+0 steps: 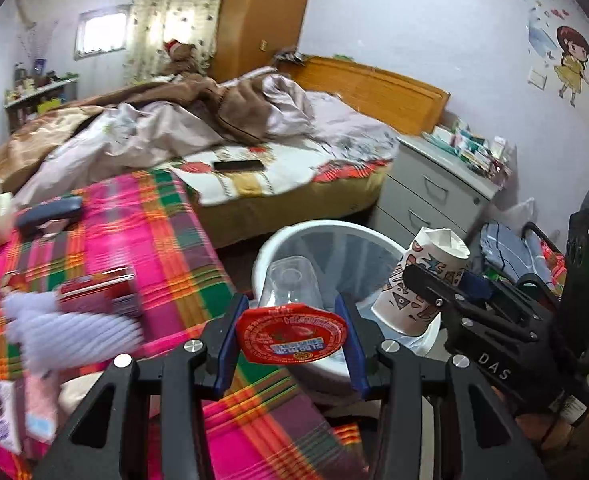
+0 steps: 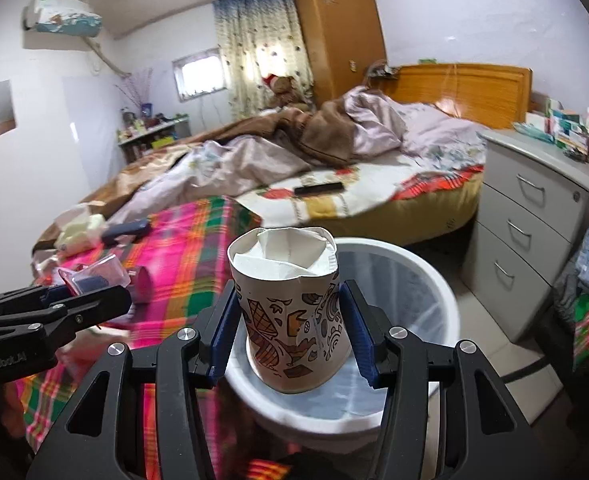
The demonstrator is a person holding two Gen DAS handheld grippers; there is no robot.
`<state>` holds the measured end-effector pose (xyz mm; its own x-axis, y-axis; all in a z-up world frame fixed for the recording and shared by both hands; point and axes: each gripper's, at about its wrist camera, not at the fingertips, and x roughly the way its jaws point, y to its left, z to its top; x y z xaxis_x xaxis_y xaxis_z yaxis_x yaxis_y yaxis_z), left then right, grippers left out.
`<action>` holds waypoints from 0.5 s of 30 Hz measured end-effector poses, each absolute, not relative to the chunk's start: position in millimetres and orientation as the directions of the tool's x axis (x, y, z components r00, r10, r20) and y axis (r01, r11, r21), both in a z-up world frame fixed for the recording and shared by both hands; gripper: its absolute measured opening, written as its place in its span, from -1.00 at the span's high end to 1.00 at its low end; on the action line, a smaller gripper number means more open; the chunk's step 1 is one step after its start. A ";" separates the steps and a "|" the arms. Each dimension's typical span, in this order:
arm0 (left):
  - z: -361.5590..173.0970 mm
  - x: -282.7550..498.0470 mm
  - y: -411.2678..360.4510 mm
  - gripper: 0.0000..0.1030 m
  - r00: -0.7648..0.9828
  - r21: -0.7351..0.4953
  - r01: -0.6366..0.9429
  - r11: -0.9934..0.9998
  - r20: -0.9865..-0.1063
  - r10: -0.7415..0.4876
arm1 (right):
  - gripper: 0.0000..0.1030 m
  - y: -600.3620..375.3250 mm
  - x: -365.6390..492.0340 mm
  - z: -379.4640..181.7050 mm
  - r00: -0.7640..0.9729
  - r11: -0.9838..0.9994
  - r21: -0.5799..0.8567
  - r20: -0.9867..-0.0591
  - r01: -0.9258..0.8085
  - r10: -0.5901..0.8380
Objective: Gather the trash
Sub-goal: 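Carry both cups over the white trash bin and open both tools to drop them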
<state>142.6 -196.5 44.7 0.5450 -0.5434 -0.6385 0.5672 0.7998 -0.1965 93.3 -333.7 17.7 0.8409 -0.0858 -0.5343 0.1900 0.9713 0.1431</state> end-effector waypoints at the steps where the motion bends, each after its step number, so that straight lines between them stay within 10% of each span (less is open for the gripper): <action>1: 41.8 145.2 -203.6 0.09 0.530 -0.198 0.577 0.792 -0.647 -0.548 | -0.01 -339.5 94.0 14.3 0.835 0.969 0.145 -0.542 0.202 -0.093; 13: 10.4 164.9 -248.9 0.07 0.463 -0.200 0.594 0.780 -0.708 -0.534 | -0.10 -381.0 110.2 -17.3 0.747 0.957 0.119 -0.653 0.264 -0.125; 15: 9.4 165.7 -247.8 -0.23 0.470 -0.197 0.583 0.788 -0.709 -0.525 | -0.12 -385.1 111.8 -18.6 0.743 0.955 0.137 -0.660 0.265 -0.112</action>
<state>165.7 -247.8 9.4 0.4699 -0.5253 -0.7093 0.5835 0.7879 -0.1970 111.8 -385.1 -18.6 0.7425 -0.1116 -0.6605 0.2650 0.9545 0.1366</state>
